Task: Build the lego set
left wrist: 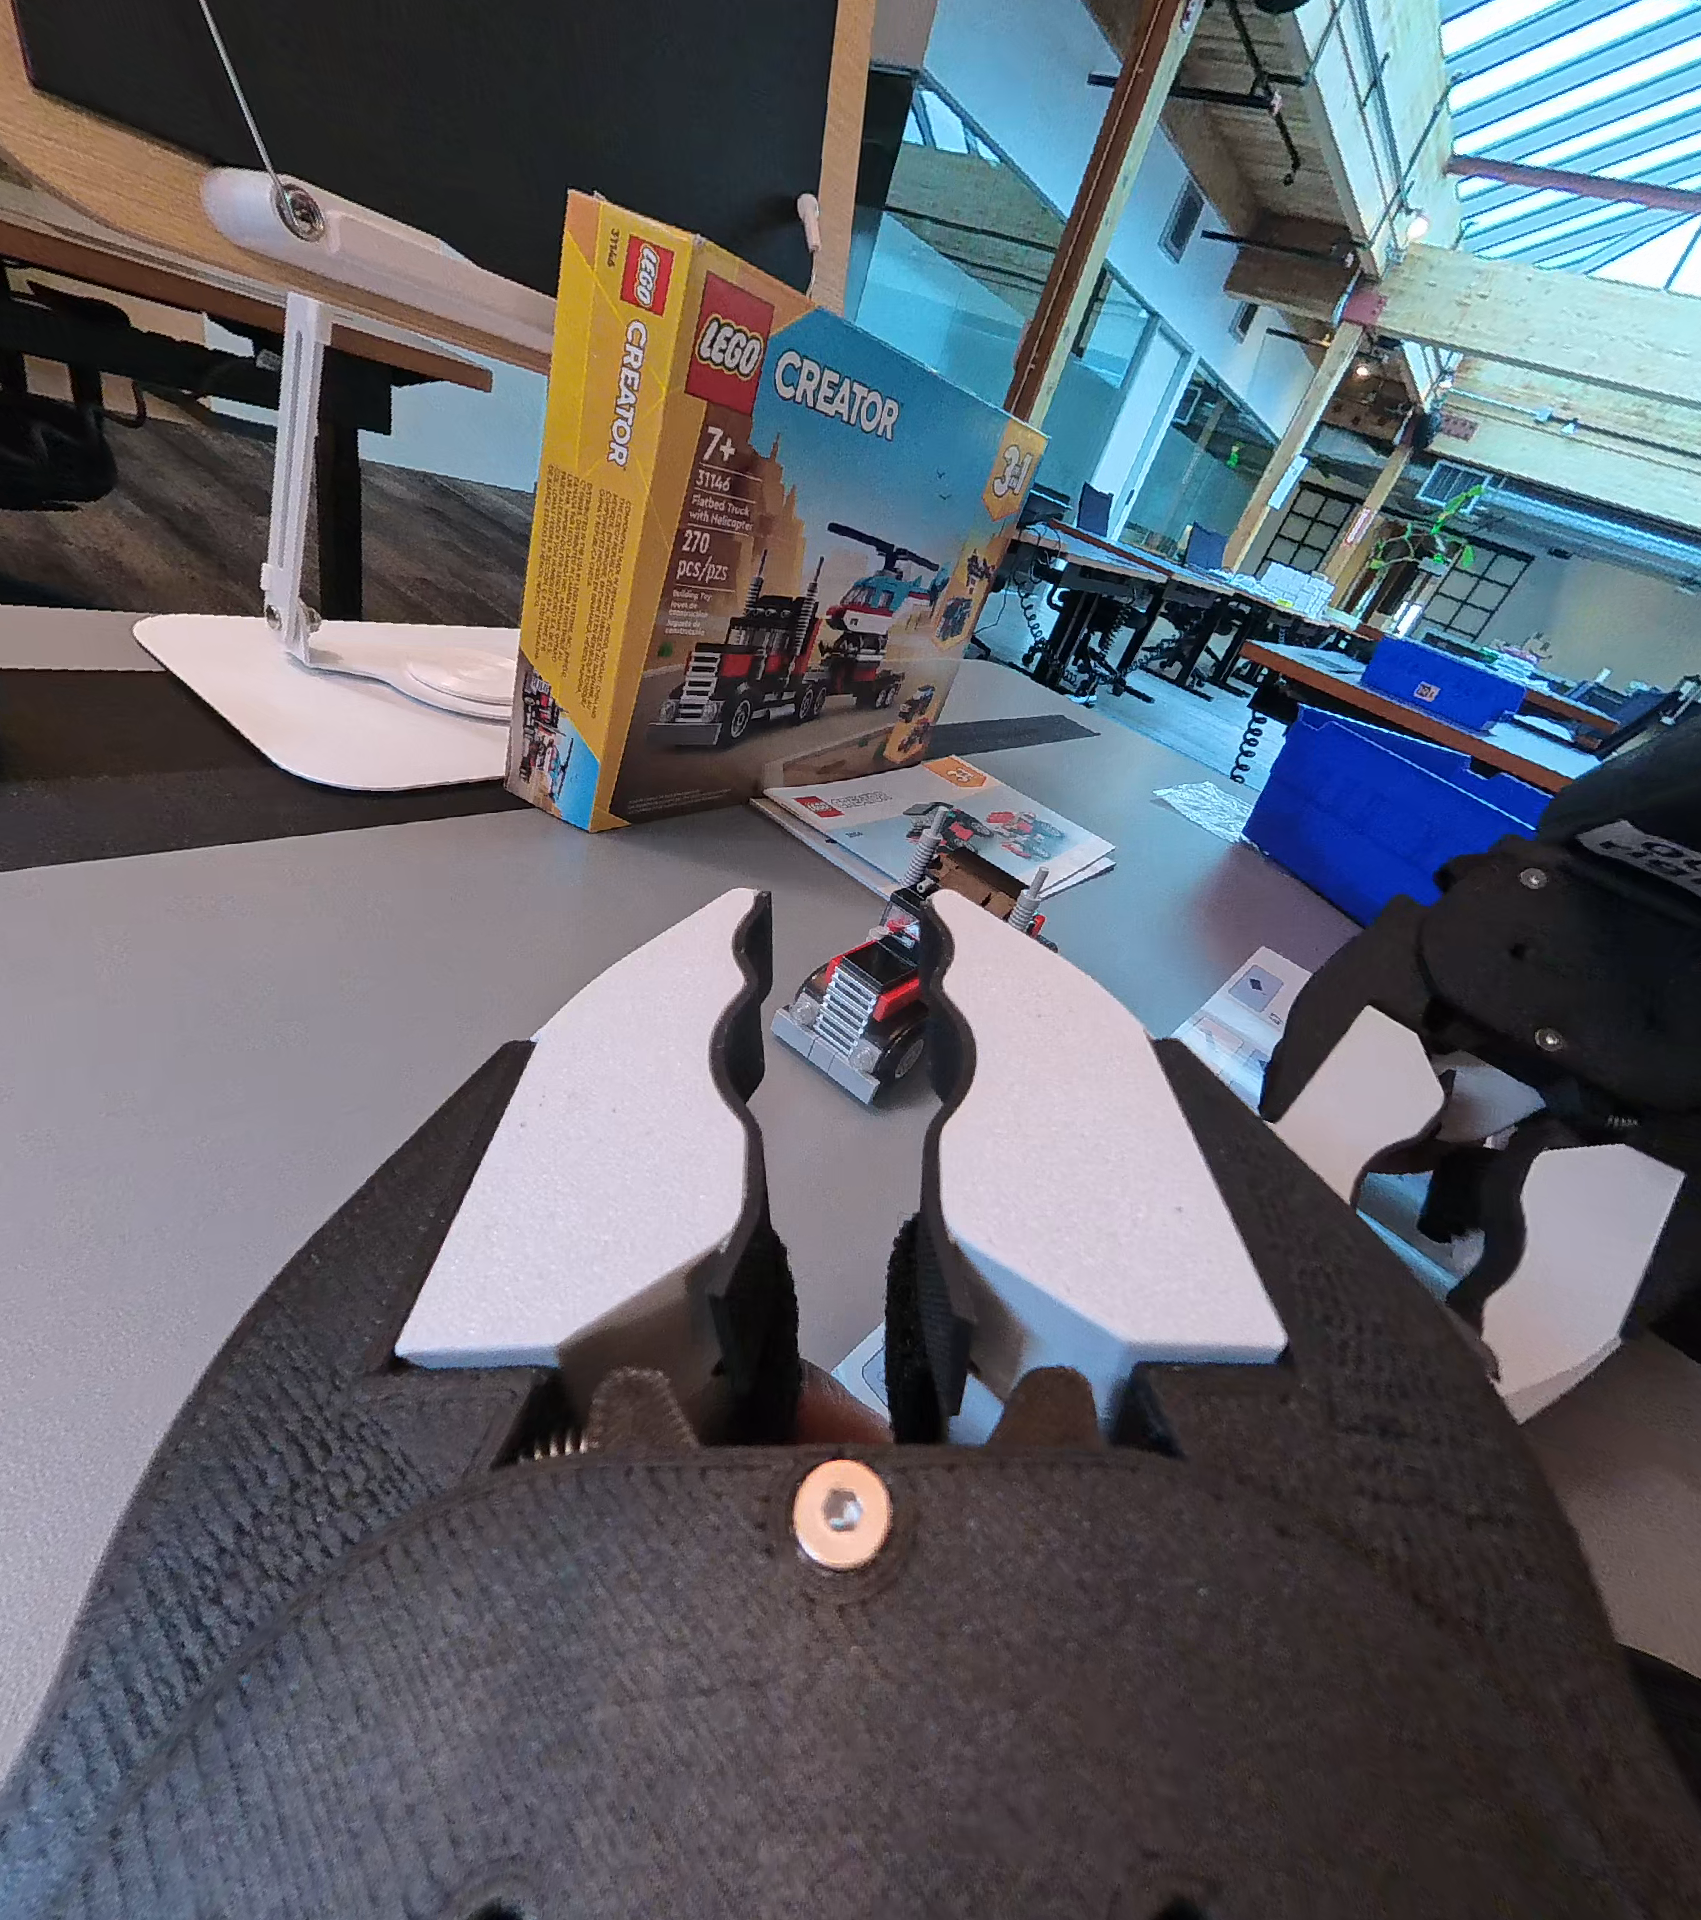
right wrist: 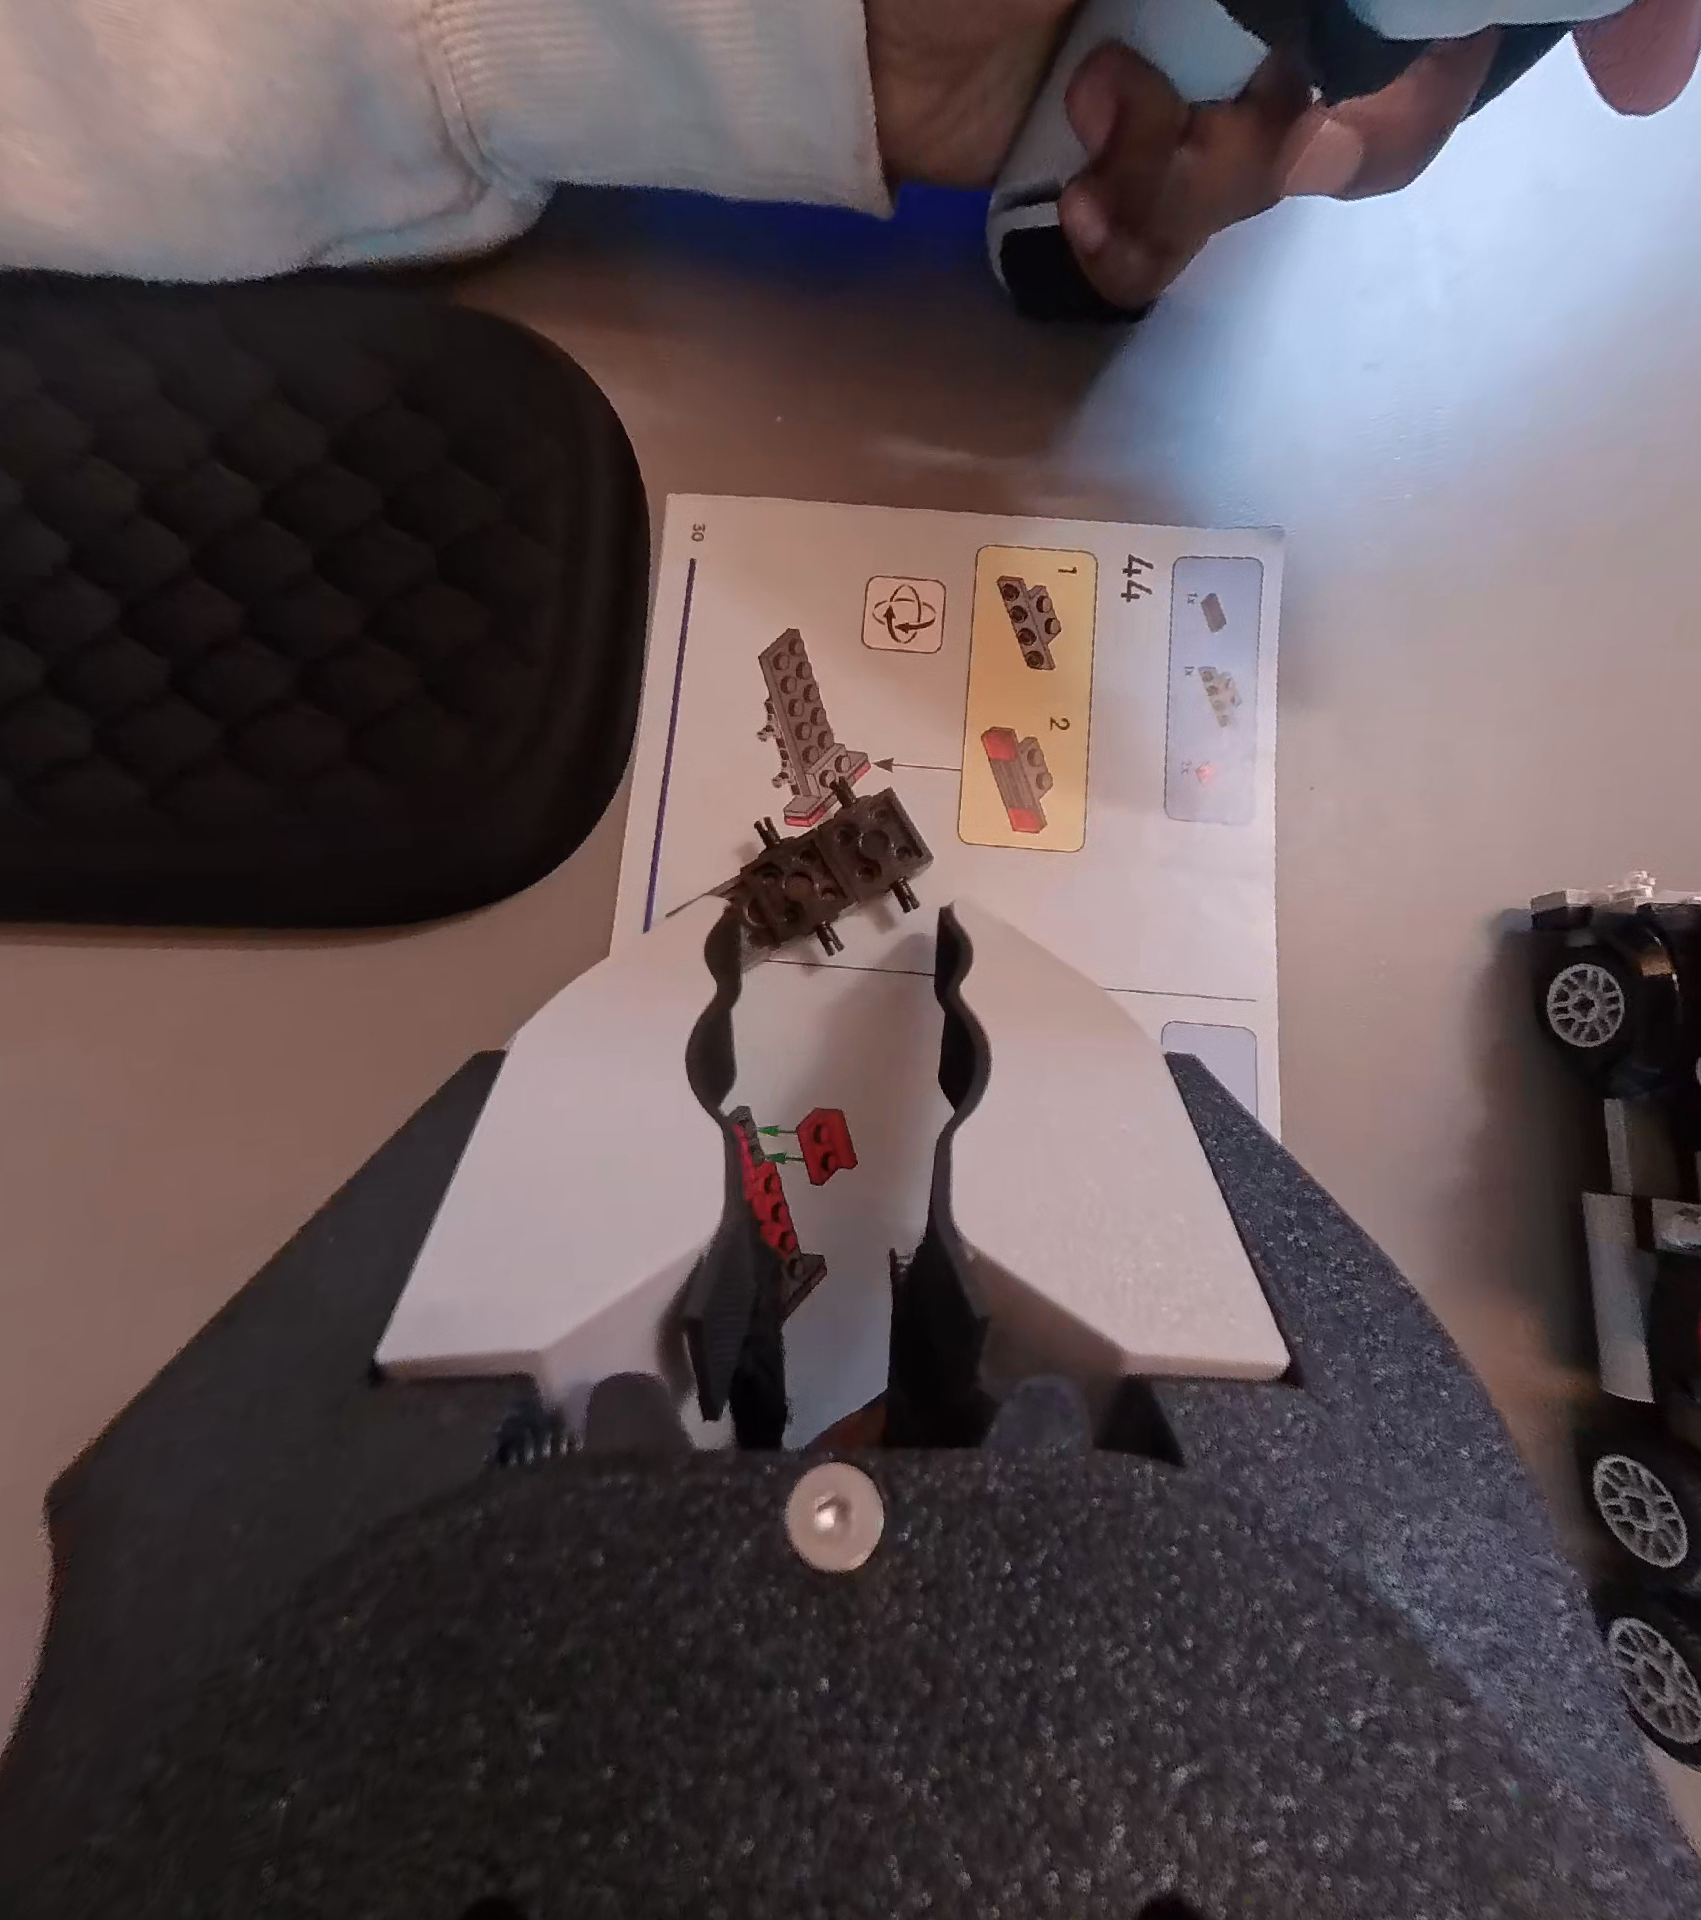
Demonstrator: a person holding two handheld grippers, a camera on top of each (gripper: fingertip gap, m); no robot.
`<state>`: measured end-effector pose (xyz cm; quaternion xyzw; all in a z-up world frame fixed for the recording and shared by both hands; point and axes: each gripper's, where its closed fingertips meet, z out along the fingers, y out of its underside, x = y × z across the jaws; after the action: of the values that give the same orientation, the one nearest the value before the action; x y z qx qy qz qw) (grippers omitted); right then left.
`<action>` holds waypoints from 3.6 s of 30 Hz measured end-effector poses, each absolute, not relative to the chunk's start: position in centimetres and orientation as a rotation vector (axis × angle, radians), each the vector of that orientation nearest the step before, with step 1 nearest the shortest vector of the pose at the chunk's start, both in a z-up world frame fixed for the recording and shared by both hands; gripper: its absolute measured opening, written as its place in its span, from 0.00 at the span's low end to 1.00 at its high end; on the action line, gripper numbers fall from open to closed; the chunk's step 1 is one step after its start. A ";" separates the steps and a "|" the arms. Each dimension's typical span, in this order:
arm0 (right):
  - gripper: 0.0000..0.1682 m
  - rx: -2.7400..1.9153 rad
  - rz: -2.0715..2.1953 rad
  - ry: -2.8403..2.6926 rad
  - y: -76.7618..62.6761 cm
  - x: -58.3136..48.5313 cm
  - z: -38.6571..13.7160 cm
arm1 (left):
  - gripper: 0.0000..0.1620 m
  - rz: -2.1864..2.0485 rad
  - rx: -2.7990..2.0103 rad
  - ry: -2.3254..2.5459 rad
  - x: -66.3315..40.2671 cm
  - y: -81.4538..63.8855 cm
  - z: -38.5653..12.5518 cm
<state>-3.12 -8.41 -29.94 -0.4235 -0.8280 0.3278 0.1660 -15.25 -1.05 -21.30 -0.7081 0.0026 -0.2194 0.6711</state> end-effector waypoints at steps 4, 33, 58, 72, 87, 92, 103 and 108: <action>0.22 -1.201 0.935 -2.356 -8.4 -3.1 -29.9 | 0.17 -0.495 -1.596 0.006 -15.2 -1.1 -21.3; 0.26 -1.239 0.954 -2.350 -8.6 -3.2 -29.9 | 0.17 -0.501 -1.600 0.005 -15.2 -1.0 -21.4; 0.21 -1.391 1.000 -2.127 -4.0 -2.9 -26.8 | 0.17 -0.502 -1.601 0.005 -15.2 -1.0 -21.4; 0.21 -1.927 0.529 -1.589 13.3 5.5 -29.2 | 0.16 -0.523 -1.593 0.003 -15.1 -1.0 -21.3; 0.19 -1.656 0.689 -2.111 5.6 10.4 -26.8 | 0.16 -0.492 -1.593 0.058 -14.5 -1.1 -21.2; 0.17 -1.775 0.637 -2.111 5.1 12.9 -29.8 | 0.16 -0.491 -1.586 0.061 -14.5 -1.2 -21.1; 0.03 -1.633 0.833 -1.993 4.5 9.4 -27.9 | 0.18 -0.470 -1.509 0.099 -14.5 -1.7 -20.2; 0.03 -1.437 1.407 -1.601 1.4 2.0 -19.9 | 0.23 -0.375 -1.461 0.235 -13.3 -2.1 -19.5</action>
<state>1.96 1.36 -19.86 -0.5363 -0.5977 0.5252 0.2817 -13.25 -2.14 -19.49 -0.6615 0.1064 -0.1700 0.7227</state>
